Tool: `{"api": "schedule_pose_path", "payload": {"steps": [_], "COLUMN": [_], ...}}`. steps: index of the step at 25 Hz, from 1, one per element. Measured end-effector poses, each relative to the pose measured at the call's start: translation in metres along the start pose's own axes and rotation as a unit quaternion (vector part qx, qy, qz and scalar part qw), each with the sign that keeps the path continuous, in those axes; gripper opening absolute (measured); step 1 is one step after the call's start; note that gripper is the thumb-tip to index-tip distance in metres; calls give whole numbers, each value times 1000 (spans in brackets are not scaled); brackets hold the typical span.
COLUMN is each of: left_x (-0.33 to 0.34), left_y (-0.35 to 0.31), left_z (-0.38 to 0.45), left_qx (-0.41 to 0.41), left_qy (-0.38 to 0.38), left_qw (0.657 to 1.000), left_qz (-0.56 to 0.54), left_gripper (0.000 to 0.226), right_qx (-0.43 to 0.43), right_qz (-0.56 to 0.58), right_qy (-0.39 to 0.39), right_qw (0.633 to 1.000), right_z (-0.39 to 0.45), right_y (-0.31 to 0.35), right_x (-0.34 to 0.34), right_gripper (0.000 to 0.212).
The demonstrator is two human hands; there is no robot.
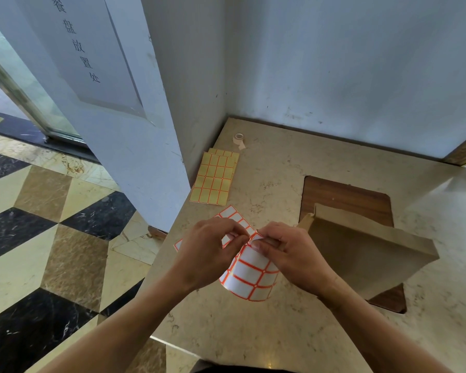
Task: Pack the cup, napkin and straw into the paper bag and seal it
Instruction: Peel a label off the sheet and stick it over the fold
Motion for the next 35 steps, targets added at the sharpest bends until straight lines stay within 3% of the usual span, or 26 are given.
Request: {"api": "schedule_pose_path", "payload": {"steps": [9,14,19,25,31,35], "left_x": [6,7,1,6,1,7], "left_y": [3,1,-9,-23,-18,1], "left_z": [-2,-3,-3,-5,-1,7], "left_qx": [-34,-7,44,88,62,3], "left_qy": [9,18,3,8,16,79], "left_qw": [999,998,993,979,991,997], "left_qz": [16,66,107,185,114,0], "left_gripper": [6,3,22,24,19,7], "right_qx": [22,73,85,88,63,28], "right_qz": [23,89,90,89,36,5], "right_qy": [13,-5,-12,-8,-13,-2], "right_qw": [999,993,992,992,997,1000], "right_z": [0,-2,-2,-2,-2,-2], "right_y": [0,-5,-7,-10,-6,3], "right_x": [3,1,-1,0,-2,-2], "right_gripper": [8,10,12,16,18,18]}}
Point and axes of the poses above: each hand's wrist, its own z-axis towards the middle knuckle, its own x-axis out of the palm, y = z × x, the point moved 10 cm from there along z, towards the middle knuckle, and after that the axes turned 1 degree about z, right-handed, at the moved point
